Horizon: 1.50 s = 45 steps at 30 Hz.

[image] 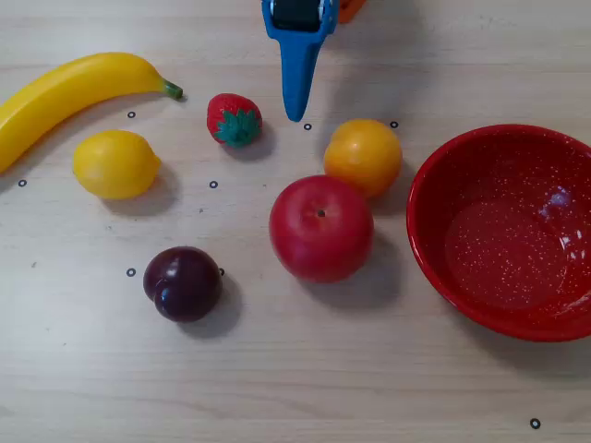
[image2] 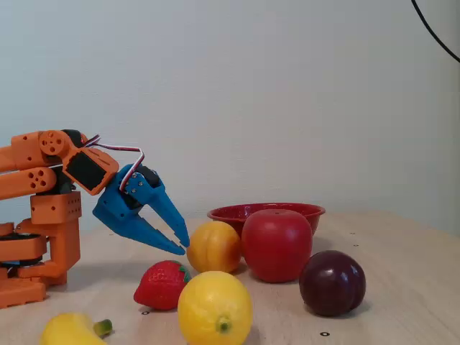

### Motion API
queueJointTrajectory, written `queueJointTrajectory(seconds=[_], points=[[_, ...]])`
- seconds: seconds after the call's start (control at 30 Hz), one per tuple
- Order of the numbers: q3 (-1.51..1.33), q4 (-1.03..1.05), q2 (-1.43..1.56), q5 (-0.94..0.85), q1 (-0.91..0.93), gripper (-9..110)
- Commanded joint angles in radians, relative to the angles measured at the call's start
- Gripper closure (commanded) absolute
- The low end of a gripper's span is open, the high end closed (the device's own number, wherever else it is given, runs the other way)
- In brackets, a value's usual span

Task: Put the lemon in the red bowl.

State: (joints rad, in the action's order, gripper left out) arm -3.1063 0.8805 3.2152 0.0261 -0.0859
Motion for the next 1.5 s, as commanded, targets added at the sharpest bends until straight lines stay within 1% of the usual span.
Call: queueJointTrajectory(seconds=[0.0, 0.37, 0.5, 0.77, 1.1, 1.47], points=[[-0.014, 0.002, 0.015, -0.014, 0.046, 101], [-0.012, 0.003, 0.012, -0.018, 0.040, 101], [0.052, 0.043, -0.064, -0.031, 0.034, 101], [0.344, 0.107, -0.360, -0.041, -0.017, 101], [0.811, 0.347, -0.698, 0.035, -0.037, 101], [1.180, 0.454, -1.009, 0.137, -0.123, 101]])
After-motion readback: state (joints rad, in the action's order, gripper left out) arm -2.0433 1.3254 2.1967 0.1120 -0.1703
